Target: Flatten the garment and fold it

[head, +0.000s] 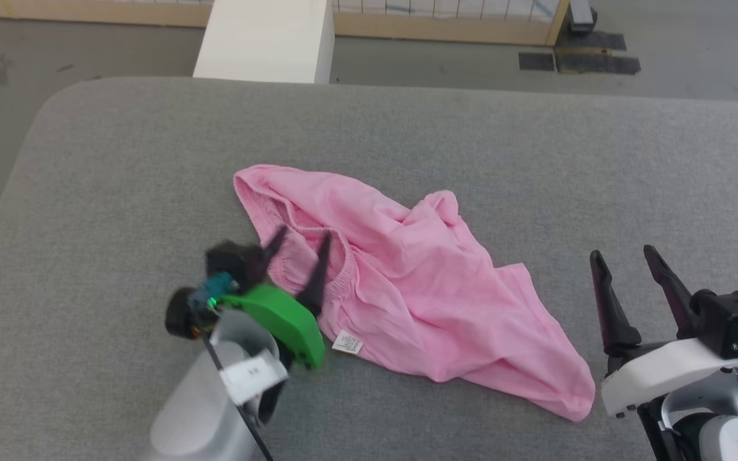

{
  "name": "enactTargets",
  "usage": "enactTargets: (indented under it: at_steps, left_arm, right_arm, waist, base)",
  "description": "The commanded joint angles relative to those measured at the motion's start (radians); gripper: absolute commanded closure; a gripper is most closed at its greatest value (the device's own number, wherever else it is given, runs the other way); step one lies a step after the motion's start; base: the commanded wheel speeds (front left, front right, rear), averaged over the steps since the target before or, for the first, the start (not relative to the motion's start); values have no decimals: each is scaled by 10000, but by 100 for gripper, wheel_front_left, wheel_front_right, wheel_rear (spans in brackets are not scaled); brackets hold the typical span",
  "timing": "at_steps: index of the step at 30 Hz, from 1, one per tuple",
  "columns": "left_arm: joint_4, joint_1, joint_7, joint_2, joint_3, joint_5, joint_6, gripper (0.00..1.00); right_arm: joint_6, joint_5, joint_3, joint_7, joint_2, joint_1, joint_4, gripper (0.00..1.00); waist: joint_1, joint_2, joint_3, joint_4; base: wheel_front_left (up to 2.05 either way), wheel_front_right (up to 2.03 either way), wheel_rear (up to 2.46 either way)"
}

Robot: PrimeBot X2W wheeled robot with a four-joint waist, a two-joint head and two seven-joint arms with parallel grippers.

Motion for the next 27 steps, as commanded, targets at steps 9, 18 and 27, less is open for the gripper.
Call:
enactTargets:
  at_steps: [9,18,27]
  left_arm:
    - [-1284,1133,2405,829,-785,176,-15,0]
    - [-1241,756,3744,1181,-1117,182,-114,0]
    - [-734,245,4395,1110,-1191,25,-77,100]
  right_arm:
    - [-13,50,202,153,8,328,-150,0]
    - [-13,135,316,170,13,196,-64,0]
    - [-13,164,363,43,16,38,102,0]
  waist:
    - [0,-1,-464,-139]
    - [0,-1,-211,-522]
    - [0,-1,8,-692]
  base:
    - [0,0,0]
    - [0,0,0]
    - [0,0,0]
